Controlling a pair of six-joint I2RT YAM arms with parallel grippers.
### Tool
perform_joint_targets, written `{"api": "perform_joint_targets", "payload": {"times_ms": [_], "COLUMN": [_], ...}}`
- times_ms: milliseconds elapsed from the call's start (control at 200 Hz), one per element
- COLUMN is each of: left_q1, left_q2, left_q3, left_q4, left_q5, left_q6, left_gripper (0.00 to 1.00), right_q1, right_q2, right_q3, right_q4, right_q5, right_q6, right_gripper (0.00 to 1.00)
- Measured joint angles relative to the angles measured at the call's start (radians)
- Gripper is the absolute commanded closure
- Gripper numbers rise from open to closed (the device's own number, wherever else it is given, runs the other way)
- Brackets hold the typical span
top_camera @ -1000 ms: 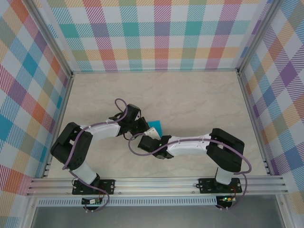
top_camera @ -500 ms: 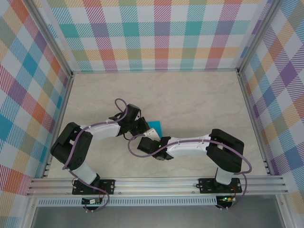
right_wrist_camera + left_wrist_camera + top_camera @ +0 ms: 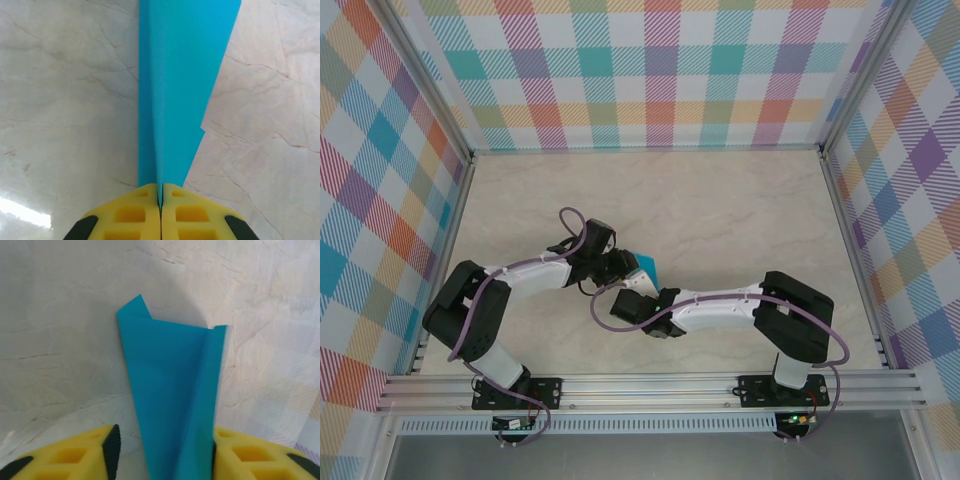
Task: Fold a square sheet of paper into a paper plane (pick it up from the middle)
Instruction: Fold the wing for the fifth time at the center of the table.
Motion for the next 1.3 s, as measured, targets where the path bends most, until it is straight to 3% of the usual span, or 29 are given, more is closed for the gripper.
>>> {"api": "perform_joint_targets", "payload": {"times_ms": [205,455,790,1035,1300], "left_q1": [0.031,0.056,0.056,0.056,0.056], "left_q2": [-0.052,-0.09,-0.151,-0.158,-0.052], "left_q3": [0.011,0.011,-0.005,-0.034,-0.024], "left_q4": [-0.055,-0.085,-0.102,-0.069,-0.024], "left_q5": [-0.029,-0.041,-0.069,-0.048,0.029], "left_q6": [0.023,0.024,0.019,-0.001,0.0], "left_gripper": [0.3,0.28,0.26,0.23,0.25], "right_q1": [-0.068,-0.172,-0.264,-0.313,-0.313], "right_q2": [-0.125,-0.153,-0.179,-0.232,-0.217], "right_q3": [-0.129,-0.191,-0.259,-0.294,-0.295], "right_q4": [0.138,0.282,0.386,0.39,0.388], "right_q5": [-0.156,-0.407,-0.621,-0.72,-0.755], "right_q6": [-0.089,-0.145,-0.15,-0.208,-0.317], "right_gripper": [0.95,0.96,0.97,0.97,0.96]}}
